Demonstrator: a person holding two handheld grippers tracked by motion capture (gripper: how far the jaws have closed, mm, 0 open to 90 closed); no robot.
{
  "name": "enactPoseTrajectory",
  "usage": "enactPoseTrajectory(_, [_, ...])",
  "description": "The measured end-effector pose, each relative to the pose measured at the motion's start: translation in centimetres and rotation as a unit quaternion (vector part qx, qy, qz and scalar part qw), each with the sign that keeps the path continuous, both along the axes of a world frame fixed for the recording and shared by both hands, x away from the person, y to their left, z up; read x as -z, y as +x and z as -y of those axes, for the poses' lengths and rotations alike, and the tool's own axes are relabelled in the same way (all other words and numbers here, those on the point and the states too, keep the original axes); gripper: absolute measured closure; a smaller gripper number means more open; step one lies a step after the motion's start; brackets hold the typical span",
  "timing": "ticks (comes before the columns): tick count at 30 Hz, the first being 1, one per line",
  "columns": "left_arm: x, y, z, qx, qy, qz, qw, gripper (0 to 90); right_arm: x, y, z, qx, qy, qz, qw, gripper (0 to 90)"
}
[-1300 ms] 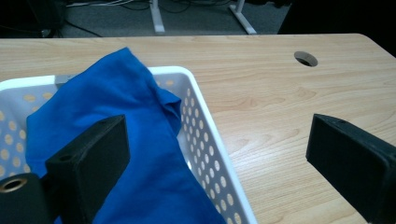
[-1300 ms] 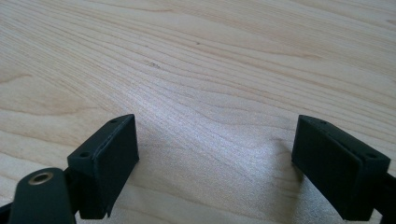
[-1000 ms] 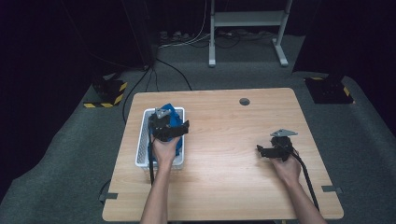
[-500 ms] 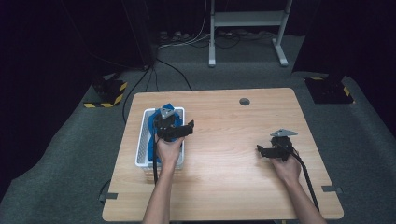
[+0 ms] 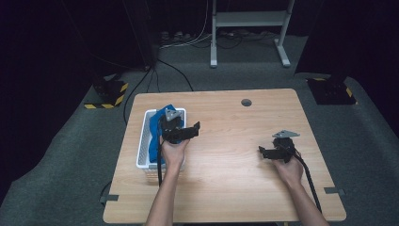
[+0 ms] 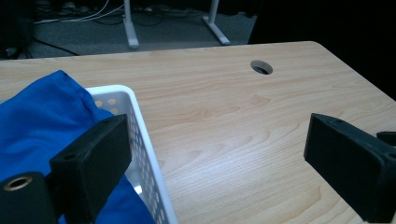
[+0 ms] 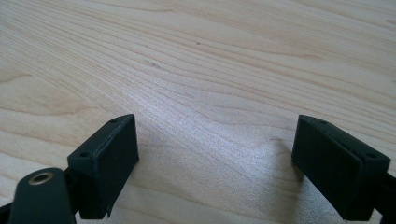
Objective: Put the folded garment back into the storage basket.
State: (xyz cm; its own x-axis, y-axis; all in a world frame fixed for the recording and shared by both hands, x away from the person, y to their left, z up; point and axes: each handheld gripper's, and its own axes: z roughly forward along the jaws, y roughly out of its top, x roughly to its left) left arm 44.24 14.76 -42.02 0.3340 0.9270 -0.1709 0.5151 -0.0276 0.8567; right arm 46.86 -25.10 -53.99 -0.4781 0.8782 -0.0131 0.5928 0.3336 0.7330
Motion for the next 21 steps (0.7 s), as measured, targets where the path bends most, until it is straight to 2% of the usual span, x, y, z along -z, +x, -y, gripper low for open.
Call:
enactPoseTrajectory(13, [-0.2,-0.4,1.1,0.013,-0.004,0.007,0.9999,8.0,0.0,0.0,0.0,0.000,0.000,0.000,1.0000,14.2])
enactPoseTrajectory(15, [-0.3,-0.4,1.2,0.016,-0.008,0.007,0.9998,8.0,0.0,0.0,0.0,0.000,0.000,0.000,1.0000,14.2])
enactPoseTrajectory(16, [-0.4,-0.5,1.3,0.024,-0.024,0.006,0.9994,8.0,0.0,0.0,0.0,0.000,0.000,0.000,1.0000,14.2])
enactPoseTrajectory(17, [-0.4,-0.5,1.4,0.025,-0.027,0.007,0.9993,8.0,0.0,0.0,0.0,0.000,0.000,0.000,1.0000,14.2])
enactPoseTrajectory(21, [-0.6,-0.7,1.7,0.029,-0.026,0.011,0.9992,8.0,0.0,0.0,0.0,0.000,0.000,0.000,1.0000,14.2])
